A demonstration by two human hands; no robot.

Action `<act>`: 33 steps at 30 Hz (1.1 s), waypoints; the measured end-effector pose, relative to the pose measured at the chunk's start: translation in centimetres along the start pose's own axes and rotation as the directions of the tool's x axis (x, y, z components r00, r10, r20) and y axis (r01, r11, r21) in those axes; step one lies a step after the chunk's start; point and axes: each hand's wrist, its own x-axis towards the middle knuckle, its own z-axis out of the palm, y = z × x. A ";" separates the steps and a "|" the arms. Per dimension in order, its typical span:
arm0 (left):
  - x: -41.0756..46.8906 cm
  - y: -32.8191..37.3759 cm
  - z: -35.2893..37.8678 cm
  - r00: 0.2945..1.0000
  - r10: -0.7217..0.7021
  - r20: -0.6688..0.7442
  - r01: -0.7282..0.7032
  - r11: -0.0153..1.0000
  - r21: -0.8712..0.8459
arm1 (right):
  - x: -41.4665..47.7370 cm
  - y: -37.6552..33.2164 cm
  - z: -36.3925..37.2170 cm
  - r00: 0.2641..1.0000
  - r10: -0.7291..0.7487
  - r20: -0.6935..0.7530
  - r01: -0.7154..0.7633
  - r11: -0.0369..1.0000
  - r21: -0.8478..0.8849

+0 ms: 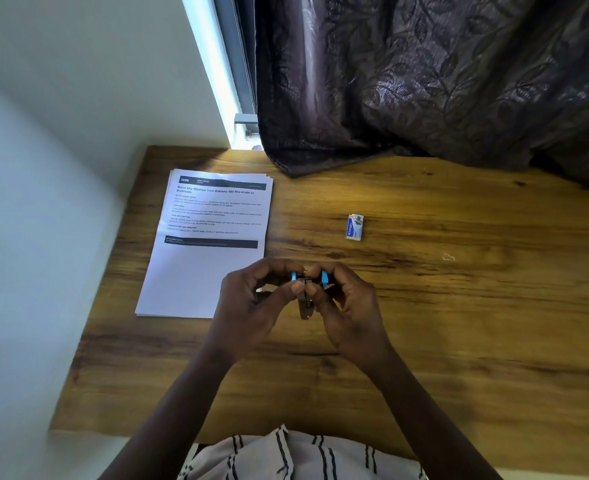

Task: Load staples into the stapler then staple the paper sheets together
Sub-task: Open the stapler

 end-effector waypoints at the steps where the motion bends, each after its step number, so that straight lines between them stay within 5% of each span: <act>1: 0.0 0.0 0.2 1.000 0.006 -0.011 -0.006 1.000 0.003 | 0.0 0.0 0.2 1.000 -0.006 -0.002 0.006 1.000 -0.005; 4: 0.1 -0.1 0.3 0.998 0.034 -0.046 -0.034 0.999 0.004 | 0.1 -0.3 0.5 1.000 -0.007 -0.015 0.007 1.000 -0.003; 7: 0.1 -0.1 -0.5 0.989 0.015 -0.149 -0.035 0.991 -0.130 | 0.3 -0.5 -0.6 0.990 0.074 -0.117 -0.054 0.985 0.161; 11: 0.5 1.0 -0.9 0.981 0.097 -0.170 -0.116 0.988 -0.105 | 0.8 -0.8 -1.4 0.981 0.135 -0.142 -0.078 0.934 0.350; 16: 0.7 1.5 -1.2 0.984 0.013 -0.180 -0.080 0.924 -0.374 | 1.6 -1.9 -1.7 0.963 0.190 -0.193 -0.015 0.749 0.662; 24: -1.0 -1.2 -3.1 0.993 -0.117 0.027 0.118 0.908 -0.402 | 1.8 -1.9 -2.1 0.928 0.347 -0.139 -0.051 0.487 0.872; 29: -1.8 -1.8 -3.6 0.946 -0.204 0.251 0.269 0.926 -0.264 | 1.1 -1.5 -1.7 0.933 0.350 -0.088 -0.112 0.513 0.851; 33: -1.3 0.0 -2.0 0.915 -0.321 0.245 0.367 0.914 -0.174 | 0.9 -1.4 -1.3 0.947 0.319 -0.033 -0.166 0.576 0.800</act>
